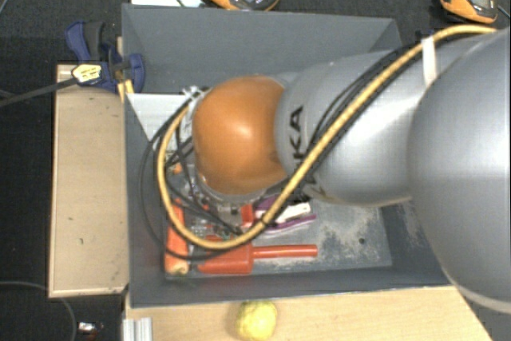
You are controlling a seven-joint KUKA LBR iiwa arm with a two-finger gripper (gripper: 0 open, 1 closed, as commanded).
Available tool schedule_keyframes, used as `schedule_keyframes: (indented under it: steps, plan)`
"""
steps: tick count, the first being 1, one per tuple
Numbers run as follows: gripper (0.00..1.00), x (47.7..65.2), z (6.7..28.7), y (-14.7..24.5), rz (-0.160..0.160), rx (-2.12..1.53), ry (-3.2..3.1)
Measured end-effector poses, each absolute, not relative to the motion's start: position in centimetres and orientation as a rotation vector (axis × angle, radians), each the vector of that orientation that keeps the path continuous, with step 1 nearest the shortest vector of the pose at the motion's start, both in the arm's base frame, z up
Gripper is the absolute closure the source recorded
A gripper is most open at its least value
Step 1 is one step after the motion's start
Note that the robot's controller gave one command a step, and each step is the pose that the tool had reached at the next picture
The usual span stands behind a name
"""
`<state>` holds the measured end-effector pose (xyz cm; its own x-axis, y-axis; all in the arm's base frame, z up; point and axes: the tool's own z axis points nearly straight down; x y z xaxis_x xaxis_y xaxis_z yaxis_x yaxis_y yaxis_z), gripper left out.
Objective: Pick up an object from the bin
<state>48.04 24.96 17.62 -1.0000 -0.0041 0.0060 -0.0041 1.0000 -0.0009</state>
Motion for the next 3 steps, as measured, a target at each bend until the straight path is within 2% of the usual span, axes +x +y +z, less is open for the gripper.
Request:
schedule_keyframes:
  steps: [1,2,3]
  plan:
    - [0.0,48.3,18.0,24.8,-0.002,-0.006,-3.143]
    - [0.0,53.4,7.1,17.1,-0.001,-0.163,-3.14]
    - [0.0,56.2,7.1,15.2,-0.017,-0.092,-3.155]
